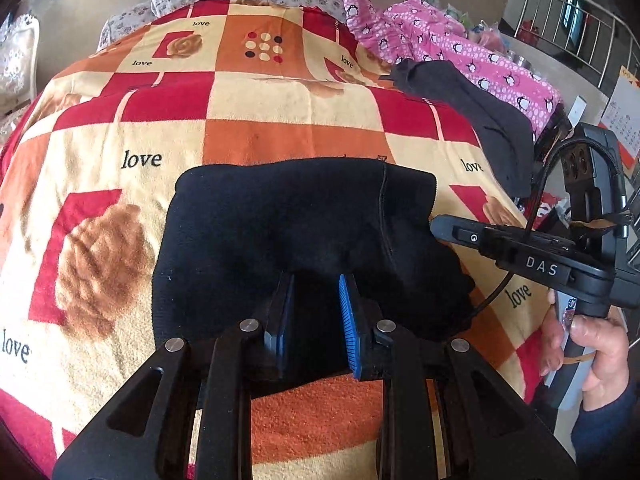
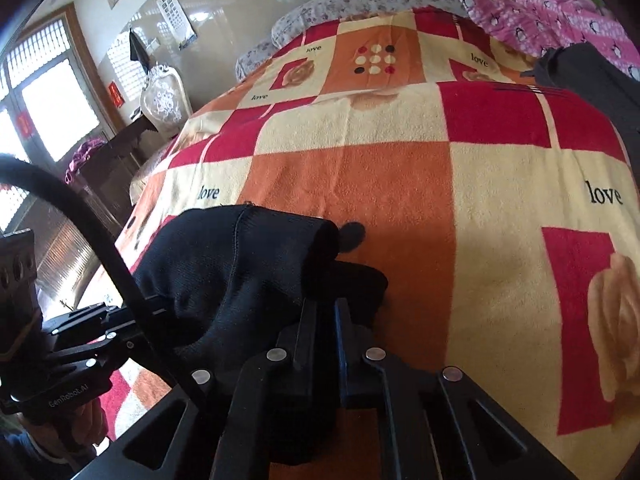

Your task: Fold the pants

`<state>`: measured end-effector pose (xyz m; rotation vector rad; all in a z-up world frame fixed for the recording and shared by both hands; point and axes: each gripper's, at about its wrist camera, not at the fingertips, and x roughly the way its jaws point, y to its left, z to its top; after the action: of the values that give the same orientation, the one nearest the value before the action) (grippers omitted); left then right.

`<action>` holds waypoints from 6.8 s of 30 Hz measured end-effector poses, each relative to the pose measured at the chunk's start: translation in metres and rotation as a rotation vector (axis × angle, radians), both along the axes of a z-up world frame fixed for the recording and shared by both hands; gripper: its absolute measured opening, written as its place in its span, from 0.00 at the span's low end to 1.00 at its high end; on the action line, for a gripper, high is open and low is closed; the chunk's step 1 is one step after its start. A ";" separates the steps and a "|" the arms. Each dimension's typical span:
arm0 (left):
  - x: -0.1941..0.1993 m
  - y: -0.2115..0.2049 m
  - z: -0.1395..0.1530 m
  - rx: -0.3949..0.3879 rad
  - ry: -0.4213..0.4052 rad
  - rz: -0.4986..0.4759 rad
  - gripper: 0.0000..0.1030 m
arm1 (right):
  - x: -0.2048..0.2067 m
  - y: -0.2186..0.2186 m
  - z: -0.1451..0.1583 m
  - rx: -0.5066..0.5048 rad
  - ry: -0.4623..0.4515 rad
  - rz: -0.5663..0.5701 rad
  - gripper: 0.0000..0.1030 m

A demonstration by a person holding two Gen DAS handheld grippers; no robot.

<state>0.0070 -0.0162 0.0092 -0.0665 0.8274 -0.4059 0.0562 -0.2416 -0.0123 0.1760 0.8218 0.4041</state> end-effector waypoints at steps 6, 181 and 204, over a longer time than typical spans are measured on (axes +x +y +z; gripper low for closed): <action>-0.005 0.005 0.016 0.038 -0.060 0.050 0.20 | -0.030 0.006 0.029 -0.036 -0.121 -0.022 0.40; 0.017 0.005 0.026 0.161 -0.180 0.299 0.57 | -0.011 0.031 0.023 -0.044 -0.161 -0.109 0.69; 0.012 0.008 0.024 0.171 -0.189 0.307 0.57 | -0.011 0.041 0.015 -0.047 -0.141 -0.093 0.70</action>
<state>0.0193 -0.0085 0.0334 0.0038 0.6493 -0.0497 0.0450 -0.2008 0.0024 0.1392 0.6806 0.3062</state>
